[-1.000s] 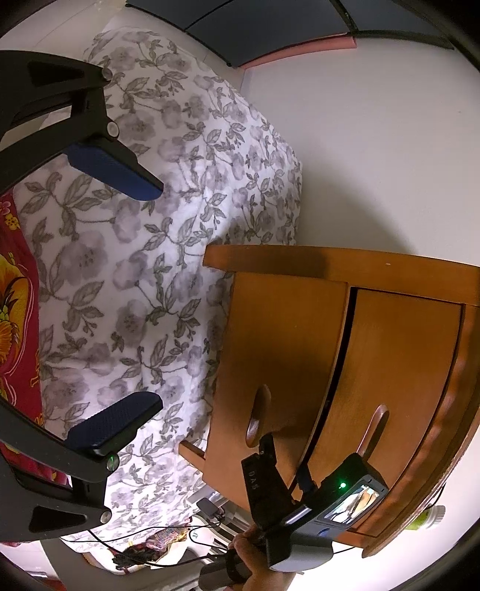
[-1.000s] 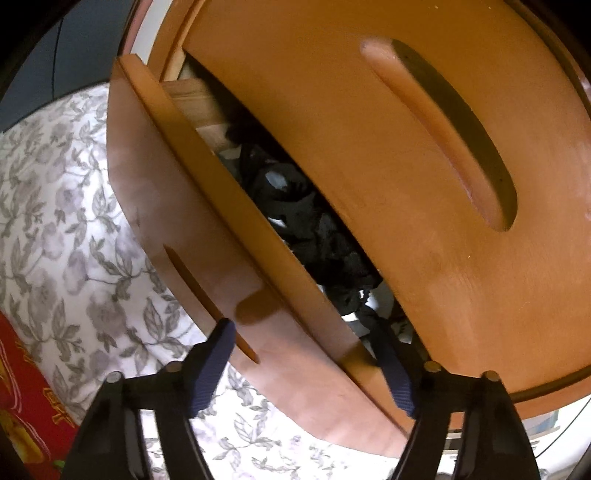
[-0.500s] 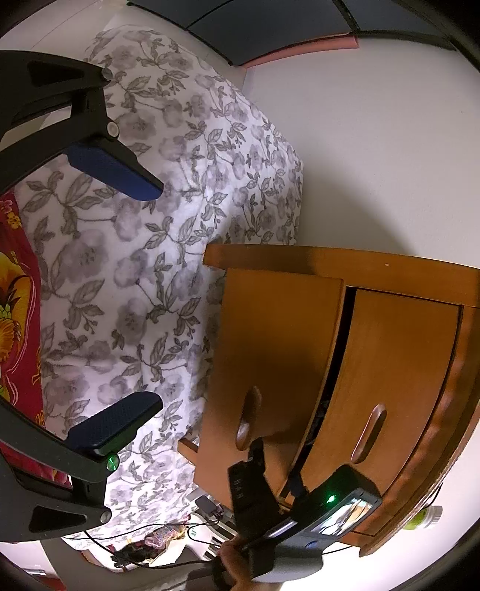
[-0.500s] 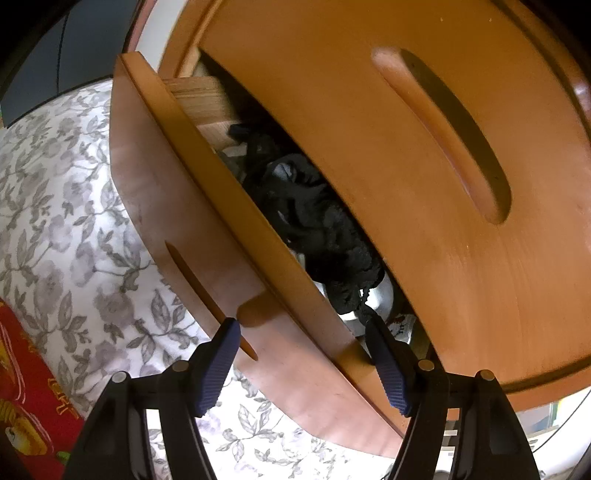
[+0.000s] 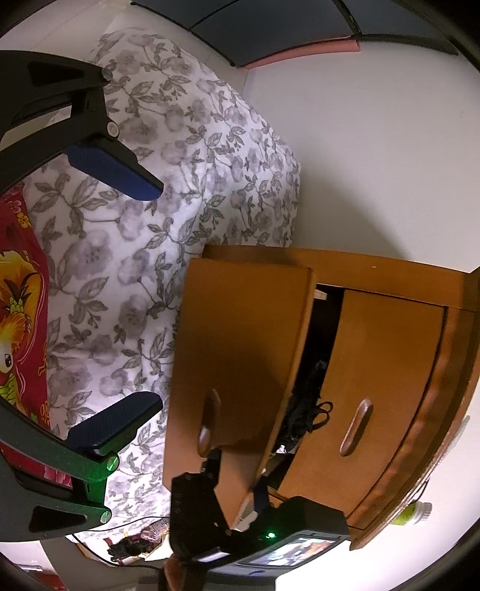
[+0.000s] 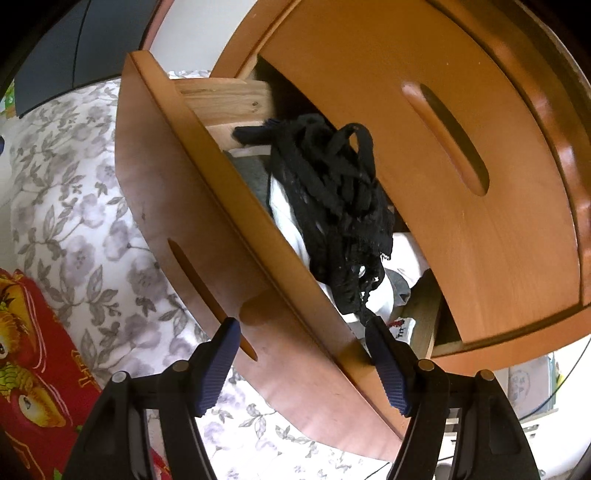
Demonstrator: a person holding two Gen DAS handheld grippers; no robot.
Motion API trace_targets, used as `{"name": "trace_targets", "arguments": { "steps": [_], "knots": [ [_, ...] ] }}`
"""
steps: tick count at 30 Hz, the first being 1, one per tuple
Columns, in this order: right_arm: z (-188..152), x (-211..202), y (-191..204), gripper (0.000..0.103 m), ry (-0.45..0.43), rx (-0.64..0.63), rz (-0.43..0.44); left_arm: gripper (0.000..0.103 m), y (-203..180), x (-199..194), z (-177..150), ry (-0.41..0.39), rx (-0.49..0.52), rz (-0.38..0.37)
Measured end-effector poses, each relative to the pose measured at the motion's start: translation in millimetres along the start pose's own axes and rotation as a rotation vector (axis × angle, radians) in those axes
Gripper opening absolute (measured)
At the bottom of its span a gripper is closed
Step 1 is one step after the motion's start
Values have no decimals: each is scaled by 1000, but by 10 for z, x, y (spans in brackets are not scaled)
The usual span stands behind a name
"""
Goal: Take underwear out of drawer
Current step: 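Pull the lower drawer further out with the right gripper, then release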
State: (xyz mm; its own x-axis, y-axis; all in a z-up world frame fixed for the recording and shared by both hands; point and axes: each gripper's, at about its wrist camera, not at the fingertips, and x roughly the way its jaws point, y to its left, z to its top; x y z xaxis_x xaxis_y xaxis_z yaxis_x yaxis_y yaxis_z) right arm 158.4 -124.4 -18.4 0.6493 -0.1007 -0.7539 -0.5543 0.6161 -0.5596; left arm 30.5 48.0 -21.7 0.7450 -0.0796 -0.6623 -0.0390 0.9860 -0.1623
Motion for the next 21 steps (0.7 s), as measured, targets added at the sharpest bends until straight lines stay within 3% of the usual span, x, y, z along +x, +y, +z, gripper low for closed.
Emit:
{"name": "trace_targets", "arguments": {
  "steps": [21],
  "knots": [
    [-265,-261,281,73,-9,14,11,103,98,-181,47,-37,-25,-17]
  ]
}}
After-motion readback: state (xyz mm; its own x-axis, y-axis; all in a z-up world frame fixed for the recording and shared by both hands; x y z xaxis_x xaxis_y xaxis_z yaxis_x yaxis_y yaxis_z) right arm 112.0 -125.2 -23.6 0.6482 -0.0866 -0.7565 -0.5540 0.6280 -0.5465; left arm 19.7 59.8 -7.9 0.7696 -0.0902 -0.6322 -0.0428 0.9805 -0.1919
